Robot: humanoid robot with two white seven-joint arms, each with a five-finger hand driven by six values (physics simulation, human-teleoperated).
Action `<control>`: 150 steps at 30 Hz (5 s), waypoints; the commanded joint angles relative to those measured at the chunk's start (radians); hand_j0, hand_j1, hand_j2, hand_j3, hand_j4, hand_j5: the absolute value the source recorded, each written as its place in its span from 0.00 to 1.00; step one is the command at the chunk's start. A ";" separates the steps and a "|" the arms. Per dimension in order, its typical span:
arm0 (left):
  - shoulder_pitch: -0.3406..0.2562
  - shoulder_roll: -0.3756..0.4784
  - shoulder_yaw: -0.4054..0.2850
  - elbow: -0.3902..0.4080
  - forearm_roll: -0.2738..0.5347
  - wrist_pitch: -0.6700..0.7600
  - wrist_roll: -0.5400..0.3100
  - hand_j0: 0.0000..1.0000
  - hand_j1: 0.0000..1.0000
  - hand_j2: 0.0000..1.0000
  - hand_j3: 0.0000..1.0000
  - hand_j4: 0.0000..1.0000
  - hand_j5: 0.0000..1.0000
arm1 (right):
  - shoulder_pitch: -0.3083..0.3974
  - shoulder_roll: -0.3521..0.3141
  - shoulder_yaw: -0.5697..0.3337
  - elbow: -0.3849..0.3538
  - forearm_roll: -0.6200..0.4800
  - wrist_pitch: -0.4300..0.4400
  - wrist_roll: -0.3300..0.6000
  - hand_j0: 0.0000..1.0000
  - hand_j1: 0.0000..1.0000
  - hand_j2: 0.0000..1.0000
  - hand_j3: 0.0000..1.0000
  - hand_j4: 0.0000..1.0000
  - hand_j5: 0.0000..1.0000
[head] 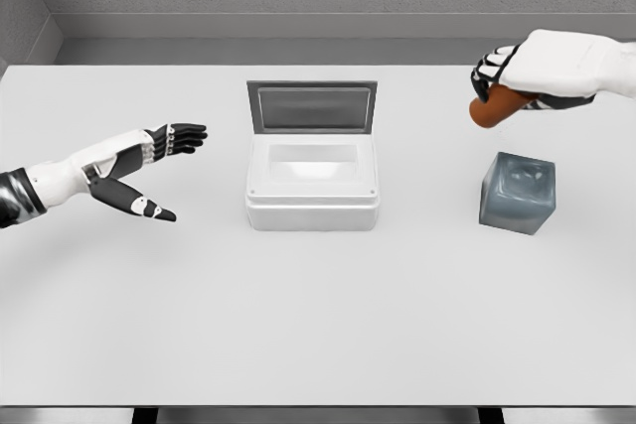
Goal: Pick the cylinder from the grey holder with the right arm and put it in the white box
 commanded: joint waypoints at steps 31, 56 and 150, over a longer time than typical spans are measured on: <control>0.000 0.002 0.001 0.000 0.008 0.001 -0.007 1.00 1.00 1.00 1.00 1.00 1.00 | -0.063 0.230 0.155 -0.077 -0.015 -0.007 0.005 0.08 0.08 0.08 0.08 0.08 0.08; 0.000 0.000 0.001 0.000 0.010 -0.001 -0.036 1.00 1.00 1.00 1.00 1.00 1.00 | -0.078 0.295 0.194 0.024 0.045 -0.007 0.005 0.08 0.08 0.08 0.08 0.08 0.08; -0.172 -0.274 0.147 0.066 -0.030 0.263 -0.084 1.00 1.00 1.00 1.00 1.00 1.00 | 0.176 -0.043 -0.136 -0.079 -0.164 -0.007 0.005 1.00 1.00 1.00 1.00 1.00 1.00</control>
